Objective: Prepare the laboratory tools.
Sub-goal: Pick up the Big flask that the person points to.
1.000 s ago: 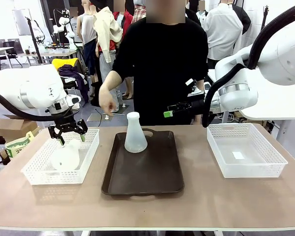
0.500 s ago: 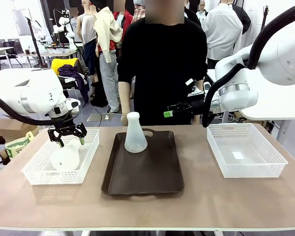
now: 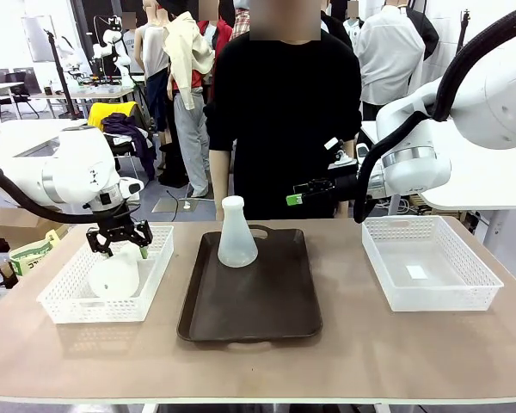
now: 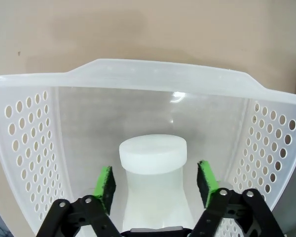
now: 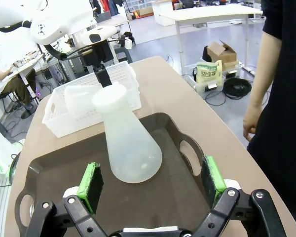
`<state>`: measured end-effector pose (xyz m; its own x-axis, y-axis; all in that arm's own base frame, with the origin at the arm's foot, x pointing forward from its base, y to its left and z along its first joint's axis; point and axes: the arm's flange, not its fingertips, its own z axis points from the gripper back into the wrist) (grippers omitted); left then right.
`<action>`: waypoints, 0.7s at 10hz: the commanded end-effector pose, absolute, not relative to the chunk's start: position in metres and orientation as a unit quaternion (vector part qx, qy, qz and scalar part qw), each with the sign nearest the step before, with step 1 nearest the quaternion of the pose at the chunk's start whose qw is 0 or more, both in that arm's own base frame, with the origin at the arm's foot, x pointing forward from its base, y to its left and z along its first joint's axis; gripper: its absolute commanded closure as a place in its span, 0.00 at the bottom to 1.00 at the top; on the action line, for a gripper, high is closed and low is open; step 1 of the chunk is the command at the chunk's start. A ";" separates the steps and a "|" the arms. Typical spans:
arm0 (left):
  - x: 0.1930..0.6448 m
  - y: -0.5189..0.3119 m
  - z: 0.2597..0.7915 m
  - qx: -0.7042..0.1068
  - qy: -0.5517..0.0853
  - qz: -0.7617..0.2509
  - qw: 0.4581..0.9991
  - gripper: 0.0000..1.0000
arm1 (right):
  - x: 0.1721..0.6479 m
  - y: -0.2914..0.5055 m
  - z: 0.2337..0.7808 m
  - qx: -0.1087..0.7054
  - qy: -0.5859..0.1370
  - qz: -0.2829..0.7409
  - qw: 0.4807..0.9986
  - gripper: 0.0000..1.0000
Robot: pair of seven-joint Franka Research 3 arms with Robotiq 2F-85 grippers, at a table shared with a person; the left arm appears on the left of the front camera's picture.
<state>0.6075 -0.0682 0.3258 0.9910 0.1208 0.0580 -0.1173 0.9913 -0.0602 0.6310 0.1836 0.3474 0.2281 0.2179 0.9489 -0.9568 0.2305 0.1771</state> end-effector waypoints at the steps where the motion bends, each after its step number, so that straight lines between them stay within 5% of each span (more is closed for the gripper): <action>1: 0.614 -0.072 0.326 0.004 -0.030 0.076 0.997 0.49 | 0.630 0.183 0.347 0.428 -0.427 0.452 0.656 0.00; 4: 0.614 -0.071 0.326 0.011 -0.027 0.084 0.996 1.00 | 0.630 0.183 0.347 0.428 -0.427 0.452 0.656 0.00; 7: 0.608 -0.068 0.324 -0.008 -0.031 0.075 0.997 1.00 | 0.630 0.183 0.347 0.428 -0.427 0.452 0.656 0.00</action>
